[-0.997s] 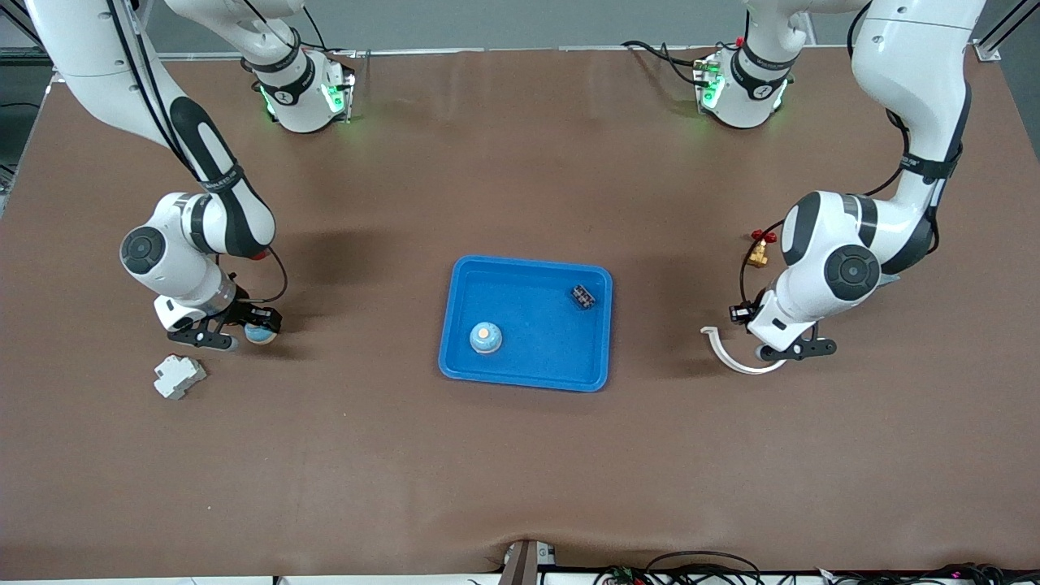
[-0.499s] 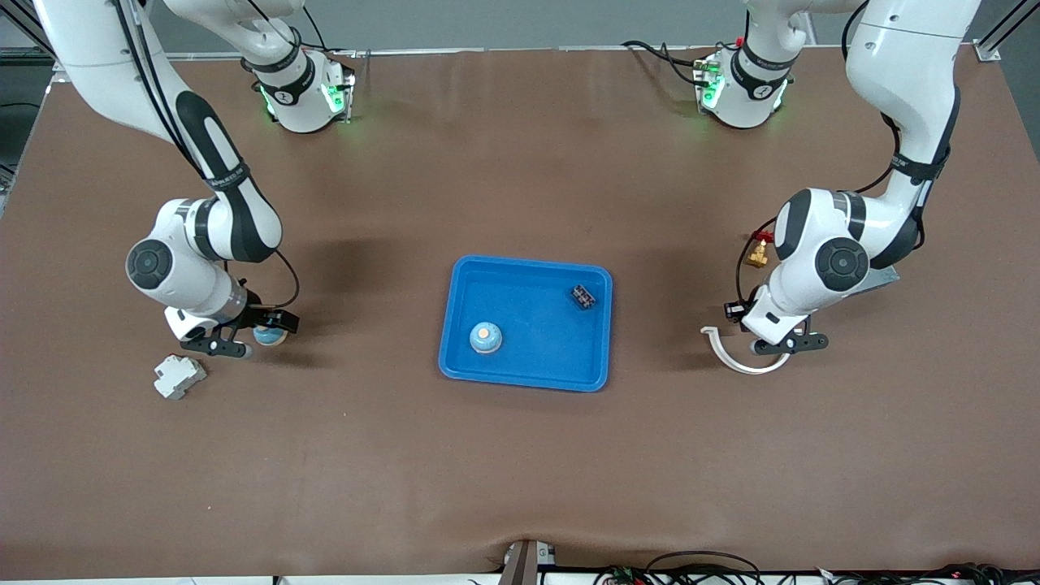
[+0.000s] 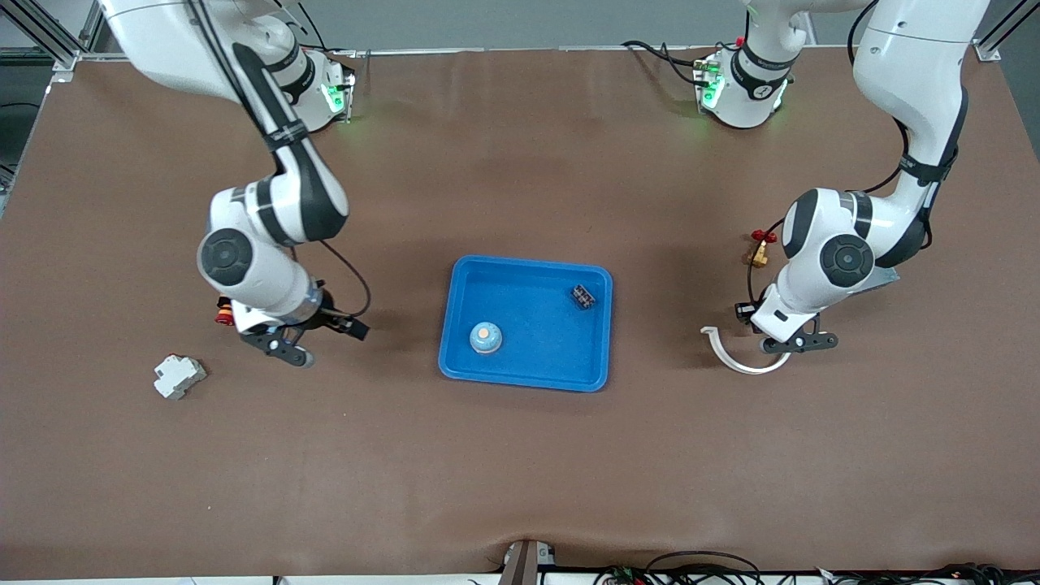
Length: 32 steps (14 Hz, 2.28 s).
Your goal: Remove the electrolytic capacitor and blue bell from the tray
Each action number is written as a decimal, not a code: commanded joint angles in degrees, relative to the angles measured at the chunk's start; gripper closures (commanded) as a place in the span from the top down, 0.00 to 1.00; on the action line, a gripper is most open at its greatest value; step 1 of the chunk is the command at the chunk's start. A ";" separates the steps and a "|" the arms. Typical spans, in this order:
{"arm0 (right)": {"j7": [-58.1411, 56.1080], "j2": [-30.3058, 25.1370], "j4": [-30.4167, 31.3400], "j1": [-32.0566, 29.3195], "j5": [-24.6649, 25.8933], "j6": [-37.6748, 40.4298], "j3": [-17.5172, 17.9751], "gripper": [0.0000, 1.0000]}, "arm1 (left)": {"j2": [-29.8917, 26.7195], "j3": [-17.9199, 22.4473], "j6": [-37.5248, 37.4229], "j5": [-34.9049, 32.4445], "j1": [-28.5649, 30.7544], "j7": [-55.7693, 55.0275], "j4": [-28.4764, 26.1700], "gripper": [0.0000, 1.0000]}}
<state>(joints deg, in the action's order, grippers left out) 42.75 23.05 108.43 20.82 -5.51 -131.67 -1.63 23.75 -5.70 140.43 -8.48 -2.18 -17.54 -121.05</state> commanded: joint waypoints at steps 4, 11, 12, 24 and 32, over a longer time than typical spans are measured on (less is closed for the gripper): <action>18.04 9.28 -10.76 8.08 -0.46 -1.14 -0.56 1.00 | 0.68 -0.36 1.34 -1.27 0.77 0.49 -0.77 0.00; 28.96 22.11 -26.41 13.54 0.24 -0.96 -0.65 1.00 | 1.65 -0.36 1.34 -1.27 0.69 0.40 -0.68 0.00; 29.93 23.08 -27.47 13.89 0.41 -0.87 -0.74 1.00 | 1.82 -0.36 1.34 -1.27 0.69 0.40 -0.68 0.00; 33.89 27.66 -30.21 18.73 2.00 -0.70 -0.92 1.00 | 1.30 -0.54 -0.06 -1.27 0.42 0.05 -0.59 1.00; 33.89 27.75 -30.21 18.47 2.88 -0.96 -0.92 1.00 | -3.89 -6.15 -19.89 0.04 0.25 -5.47 8.44 1.00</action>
<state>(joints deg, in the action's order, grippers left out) 75.31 49.85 80.02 39.02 -3.47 -133.25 -2.23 21.01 -9.46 126.83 -8.49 -2.15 -20.35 -115.95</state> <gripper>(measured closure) 0.000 0.000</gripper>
